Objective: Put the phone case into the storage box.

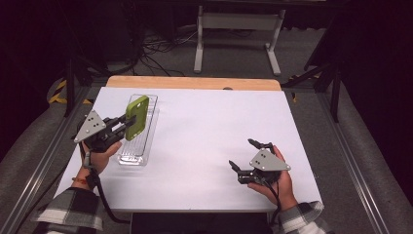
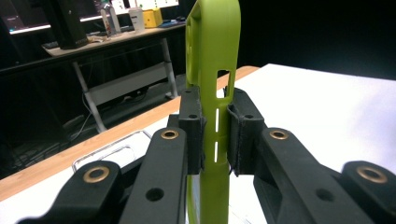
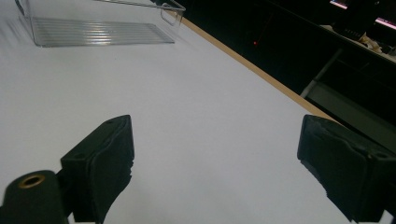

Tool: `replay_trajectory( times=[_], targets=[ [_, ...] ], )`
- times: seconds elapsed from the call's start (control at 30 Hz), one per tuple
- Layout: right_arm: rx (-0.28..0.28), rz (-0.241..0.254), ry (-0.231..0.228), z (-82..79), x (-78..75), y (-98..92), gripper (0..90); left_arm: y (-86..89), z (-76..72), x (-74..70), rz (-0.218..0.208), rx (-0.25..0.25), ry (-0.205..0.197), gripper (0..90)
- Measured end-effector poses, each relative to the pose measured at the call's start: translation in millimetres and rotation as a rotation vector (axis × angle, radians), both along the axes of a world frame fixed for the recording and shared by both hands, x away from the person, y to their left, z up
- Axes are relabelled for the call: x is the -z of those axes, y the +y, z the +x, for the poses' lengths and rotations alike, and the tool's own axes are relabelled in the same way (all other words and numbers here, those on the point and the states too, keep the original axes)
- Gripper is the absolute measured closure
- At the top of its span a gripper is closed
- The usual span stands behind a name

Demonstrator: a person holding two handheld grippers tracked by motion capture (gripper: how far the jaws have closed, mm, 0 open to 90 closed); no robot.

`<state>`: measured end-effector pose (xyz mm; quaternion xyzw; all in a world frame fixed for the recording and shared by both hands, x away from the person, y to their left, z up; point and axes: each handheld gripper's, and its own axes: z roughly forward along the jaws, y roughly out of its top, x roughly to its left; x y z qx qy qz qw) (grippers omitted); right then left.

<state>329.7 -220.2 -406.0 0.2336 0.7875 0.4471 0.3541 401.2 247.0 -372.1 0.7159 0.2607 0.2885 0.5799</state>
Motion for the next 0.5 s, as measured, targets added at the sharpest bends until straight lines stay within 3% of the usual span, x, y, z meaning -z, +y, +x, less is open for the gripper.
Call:
replay_trajectory(
  times=[0.13,0.5],
  targets=[
    [0.0,0.0,0.009,1.2,1.2,0.5,11.9,0.7,9.0,-0.2,0.009,0.013,0.011,78.6],
    [0.005,-0.001,0.018,3.5,1.9,0.0,11.9,1.5,35.4,-1.2,0.047,-0.016,0.052,78.5]
  ],
)
